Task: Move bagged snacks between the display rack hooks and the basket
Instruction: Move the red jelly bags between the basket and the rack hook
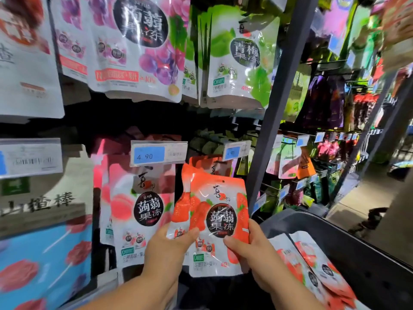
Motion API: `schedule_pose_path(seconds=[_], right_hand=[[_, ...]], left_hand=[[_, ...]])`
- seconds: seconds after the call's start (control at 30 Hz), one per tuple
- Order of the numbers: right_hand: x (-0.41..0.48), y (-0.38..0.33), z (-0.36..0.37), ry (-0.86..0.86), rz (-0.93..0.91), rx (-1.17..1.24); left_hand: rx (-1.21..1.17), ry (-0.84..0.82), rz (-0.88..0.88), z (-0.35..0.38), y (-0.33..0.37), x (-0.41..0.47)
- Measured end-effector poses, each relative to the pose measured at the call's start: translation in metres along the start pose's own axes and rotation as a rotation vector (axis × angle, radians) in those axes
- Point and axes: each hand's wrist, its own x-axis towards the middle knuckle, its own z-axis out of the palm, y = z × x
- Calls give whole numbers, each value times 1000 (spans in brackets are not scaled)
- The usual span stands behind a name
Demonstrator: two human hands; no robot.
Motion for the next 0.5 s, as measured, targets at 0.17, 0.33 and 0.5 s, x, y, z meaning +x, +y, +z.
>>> schedule_pose_path(seconds=[0.17, 0.33, 0.5], right_hand=[[13, -4, 5, 95, -86, 41], [35, -3, -7, 182, -139, 104], [54, 1, -20, 201, -134, 130]], left_hand=[[19, 33, 35, -2, -6, 2], [-1, 115, 6, -14, -10, 6], [51, 122, 67, -21, -1, -3]])
